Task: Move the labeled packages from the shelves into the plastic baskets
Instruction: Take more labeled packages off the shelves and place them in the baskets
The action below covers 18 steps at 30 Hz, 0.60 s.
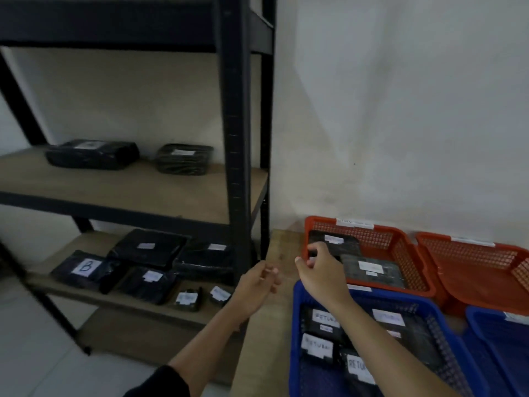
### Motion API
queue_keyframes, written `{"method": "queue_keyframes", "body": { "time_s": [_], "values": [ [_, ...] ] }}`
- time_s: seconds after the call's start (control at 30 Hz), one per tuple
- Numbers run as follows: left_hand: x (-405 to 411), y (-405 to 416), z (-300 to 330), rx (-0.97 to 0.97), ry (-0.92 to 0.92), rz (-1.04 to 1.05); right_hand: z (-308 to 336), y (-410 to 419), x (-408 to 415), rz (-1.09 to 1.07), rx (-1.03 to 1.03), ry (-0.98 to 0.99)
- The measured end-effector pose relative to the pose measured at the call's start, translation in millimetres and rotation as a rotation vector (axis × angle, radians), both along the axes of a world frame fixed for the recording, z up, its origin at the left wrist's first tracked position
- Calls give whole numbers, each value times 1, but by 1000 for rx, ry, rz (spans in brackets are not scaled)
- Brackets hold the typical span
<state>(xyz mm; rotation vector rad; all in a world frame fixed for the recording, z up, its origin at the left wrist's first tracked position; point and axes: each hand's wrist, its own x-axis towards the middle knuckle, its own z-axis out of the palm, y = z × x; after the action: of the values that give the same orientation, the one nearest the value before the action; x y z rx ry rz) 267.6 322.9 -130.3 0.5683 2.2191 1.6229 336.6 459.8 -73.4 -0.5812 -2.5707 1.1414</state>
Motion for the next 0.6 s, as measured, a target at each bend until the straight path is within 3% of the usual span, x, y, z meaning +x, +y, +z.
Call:
{"method": "queue_keyframes", "body": {
  "time_s": [0.3, 0.6],
  "values": [
    [28, -143, 42, 38, 15, 146, 51, -126, 11, 119, -67, 61],
    [-44, -236, 144, 182, 96, 307, 145, -222, -50, 209, -32, 207]
  ]
}}
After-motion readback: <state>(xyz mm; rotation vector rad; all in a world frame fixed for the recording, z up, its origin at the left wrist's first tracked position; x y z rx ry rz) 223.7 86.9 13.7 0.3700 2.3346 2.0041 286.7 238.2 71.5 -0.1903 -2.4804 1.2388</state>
